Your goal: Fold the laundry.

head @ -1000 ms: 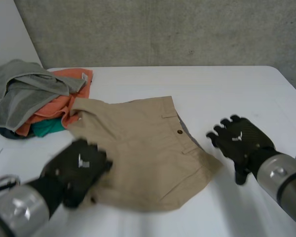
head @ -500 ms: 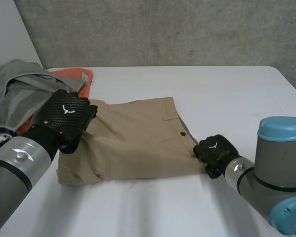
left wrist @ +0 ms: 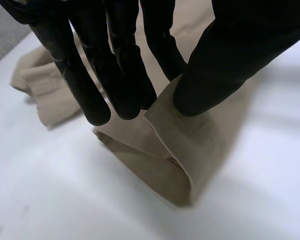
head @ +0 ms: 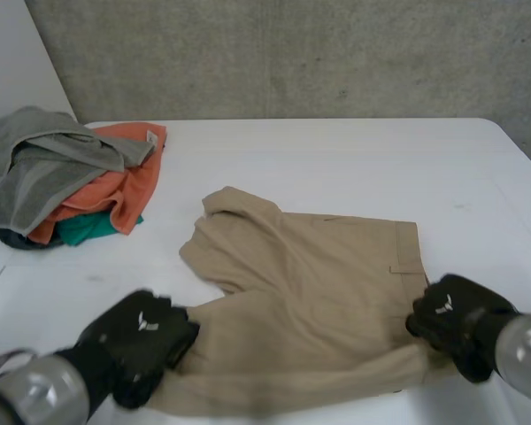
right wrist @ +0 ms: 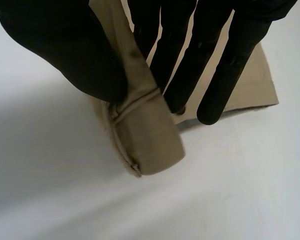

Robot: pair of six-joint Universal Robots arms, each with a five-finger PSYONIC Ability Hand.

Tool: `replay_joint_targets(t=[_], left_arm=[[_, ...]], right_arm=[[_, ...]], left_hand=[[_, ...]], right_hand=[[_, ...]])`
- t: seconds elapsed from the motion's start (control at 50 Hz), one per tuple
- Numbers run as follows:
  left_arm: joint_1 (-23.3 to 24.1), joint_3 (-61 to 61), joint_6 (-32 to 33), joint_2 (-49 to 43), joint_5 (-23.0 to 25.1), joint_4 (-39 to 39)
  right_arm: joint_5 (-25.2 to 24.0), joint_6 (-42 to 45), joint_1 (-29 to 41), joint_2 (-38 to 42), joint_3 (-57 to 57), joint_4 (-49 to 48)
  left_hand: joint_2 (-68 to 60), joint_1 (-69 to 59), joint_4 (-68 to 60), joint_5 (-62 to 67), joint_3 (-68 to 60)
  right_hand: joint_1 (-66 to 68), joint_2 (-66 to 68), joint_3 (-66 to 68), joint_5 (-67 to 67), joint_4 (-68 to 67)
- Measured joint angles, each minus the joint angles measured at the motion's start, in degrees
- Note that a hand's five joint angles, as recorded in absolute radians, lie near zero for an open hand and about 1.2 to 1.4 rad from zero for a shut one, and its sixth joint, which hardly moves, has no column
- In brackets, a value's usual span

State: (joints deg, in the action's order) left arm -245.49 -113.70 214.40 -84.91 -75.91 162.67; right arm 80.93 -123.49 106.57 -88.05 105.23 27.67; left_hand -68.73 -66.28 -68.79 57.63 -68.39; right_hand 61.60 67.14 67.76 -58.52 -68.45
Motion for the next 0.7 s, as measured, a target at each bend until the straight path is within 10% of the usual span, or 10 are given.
replay_joint_targets(t=[0.24,0.44,0.56,0.7], left_arm=[[-0.5,24.5,0.3,-21.9,-6.7,23.5],[-0.4,55.4,0.3,-45.7,-10.1,25.0],[0.5,68.0,-0.1,-56.6,-11.1,24.2],[2.7,64.3,-2.3,-52.7,-13.2,23.9]], right_arm=[[2.4,-12.2,1.7,18.4,-23.4,-10.3],[7.7,-15.0,3.5,37.8,-47.9,-12.7],[10.4,-15.3,4.7,48.0,-59.5,-17.7],[11.9,-20.2,5.2,43.4,-55.9,-20.4]], left_hand=[[0.0,0.0,0.0,0.0,0.0],[1.2,0.3,1.0,-0.7,0.9],[51.7,52.3,51.7,-50.0,50.6],[57.1,55.2,57.2,-55.1,56.4]], right_hand=[[0.3,0.0,0.0,0.0,0.0],[-11.7,-14.9,-14.7,13.1,13.6],[-48.7,-54.8,-55.3,55.8,55.7],[-48.7,-55.0,-55.9,56.2,56.7]])
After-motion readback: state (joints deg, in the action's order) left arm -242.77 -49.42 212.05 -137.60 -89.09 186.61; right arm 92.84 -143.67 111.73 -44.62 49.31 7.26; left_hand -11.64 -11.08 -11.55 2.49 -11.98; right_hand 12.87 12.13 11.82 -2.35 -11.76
